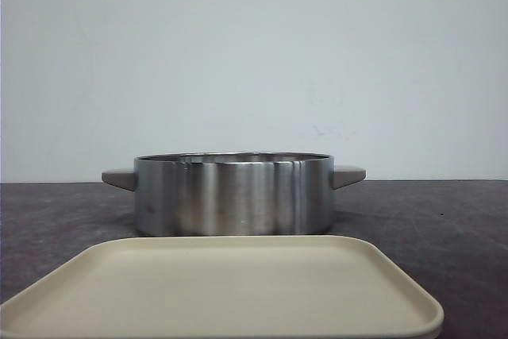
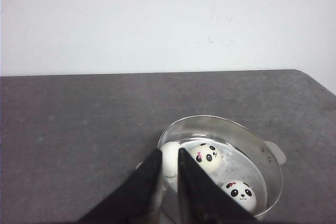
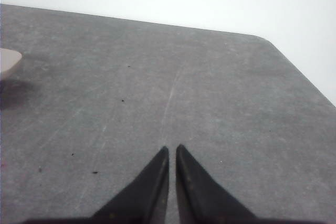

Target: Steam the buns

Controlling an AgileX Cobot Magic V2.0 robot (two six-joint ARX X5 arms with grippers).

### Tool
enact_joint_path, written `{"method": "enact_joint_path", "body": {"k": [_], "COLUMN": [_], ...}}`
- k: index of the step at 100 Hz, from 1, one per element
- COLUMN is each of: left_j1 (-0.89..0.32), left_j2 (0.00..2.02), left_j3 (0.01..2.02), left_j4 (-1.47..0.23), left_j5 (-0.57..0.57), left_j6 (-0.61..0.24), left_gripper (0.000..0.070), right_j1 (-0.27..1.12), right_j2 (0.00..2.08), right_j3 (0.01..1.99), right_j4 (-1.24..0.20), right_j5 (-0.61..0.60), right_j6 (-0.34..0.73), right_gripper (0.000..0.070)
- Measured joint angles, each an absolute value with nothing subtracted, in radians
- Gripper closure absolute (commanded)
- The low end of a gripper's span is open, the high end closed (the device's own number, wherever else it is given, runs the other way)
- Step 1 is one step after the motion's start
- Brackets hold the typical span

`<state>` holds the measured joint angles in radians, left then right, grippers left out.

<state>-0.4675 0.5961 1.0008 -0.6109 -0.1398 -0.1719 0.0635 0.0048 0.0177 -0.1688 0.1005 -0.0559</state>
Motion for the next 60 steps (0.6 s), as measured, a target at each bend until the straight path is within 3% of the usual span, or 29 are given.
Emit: {"method": "enact_joint_path", "body": {"k": [29, 45, 60], "left_j1": [-0.41, -0.334, -0.278], "left_j2": [0.556, 0.472, 0.307], "left_j3": [0.928, 0.694, 0.399], "left_j4": [-0.636, -0.551, -0.352], "left_j5": [-0.14, -0.186, -0.203], "left_j6": [-0.141, -0.129, -0.134], "left_gripper": [0.0697, 0.0696, 0.0697], "right_j1": [0.064, 0.064, 0.064], "right_j2": [0.005, 0.005, 0.005], "right_j3": [0.018, 0.018, 0.018], "right_j4": [-0.169, -0.169, -0.169], "right_j5": [0.101, 0.101, 0.101], "right_j6": [-0.056, -0.056, -0.056], "right_gripper": [0.0684, 0.0684, 0.0684]}}
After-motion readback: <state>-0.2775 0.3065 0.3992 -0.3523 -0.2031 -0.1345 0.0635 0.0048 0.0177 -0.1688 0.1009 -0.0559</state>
